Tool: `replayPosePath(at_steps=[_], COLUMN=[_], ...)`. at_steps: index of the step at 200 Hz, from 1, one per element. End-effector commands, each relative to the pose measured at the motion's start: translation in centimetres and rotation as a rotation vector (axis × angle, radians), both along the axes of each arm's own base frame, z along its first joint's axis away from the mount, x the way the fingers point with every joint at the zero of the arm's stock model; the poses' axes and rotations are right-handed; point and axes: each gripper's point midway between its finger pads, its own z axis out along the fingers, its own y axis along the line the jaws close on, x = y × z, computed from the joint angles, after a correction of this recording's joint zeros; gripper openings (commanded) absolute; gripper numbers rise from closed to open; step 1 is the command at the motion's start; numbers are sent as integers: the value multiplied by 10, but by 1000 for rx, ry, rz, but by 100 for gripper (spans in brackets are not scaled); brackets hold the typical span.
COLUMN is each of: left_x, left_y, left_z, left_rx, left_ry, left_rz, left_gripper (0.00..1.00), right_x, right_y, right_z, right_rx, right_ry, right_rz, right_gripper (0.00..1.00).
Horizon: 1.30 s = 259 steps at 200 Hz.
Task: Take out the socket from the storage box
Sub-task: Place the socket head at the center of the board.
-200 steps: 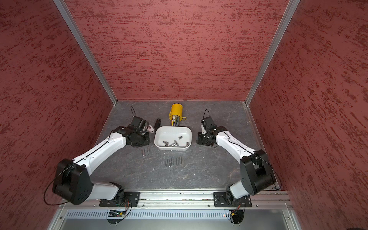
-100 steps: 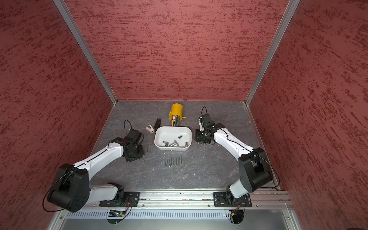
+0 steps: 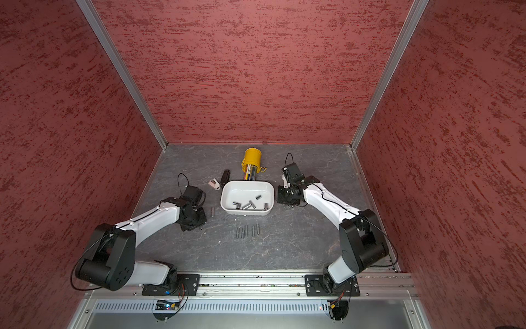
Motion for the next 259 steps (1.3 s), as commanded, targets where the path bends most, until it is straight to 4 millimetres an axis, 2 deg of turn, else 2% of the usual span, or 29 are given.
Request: replayPosePath(at_steps=[1,60,105,138,182,217,259], left_x=[4,5,8,9,8,7,9], left_y=[1,-1,-2,-7,-20,-24,-25], left_z=[-1,11,50,85,117,129,128], left_rx=[-1,-18,-40,-82,-152,-176,-178], left_ry=[-14,-51,-144,-229,-305,-346,-350], left_rz=[-3,-2,2,-20,-104,-131,-147], left_gripper=[30,37,40,41,45,47,49], right_x=[3,7,15,25,36,40,51], right_y=[7,25,57,79,87,86,86], right_z=[8,27,34,21,-10,-33,-50], right_rx=[5,6,-18,-106,-238,-335,-393], right_ry=[-10,-34,-50,-39,22,48,43], right_rz=[17,79,174,250,309,344,367], right_gripper=[37,38,40,44,53,54,56])
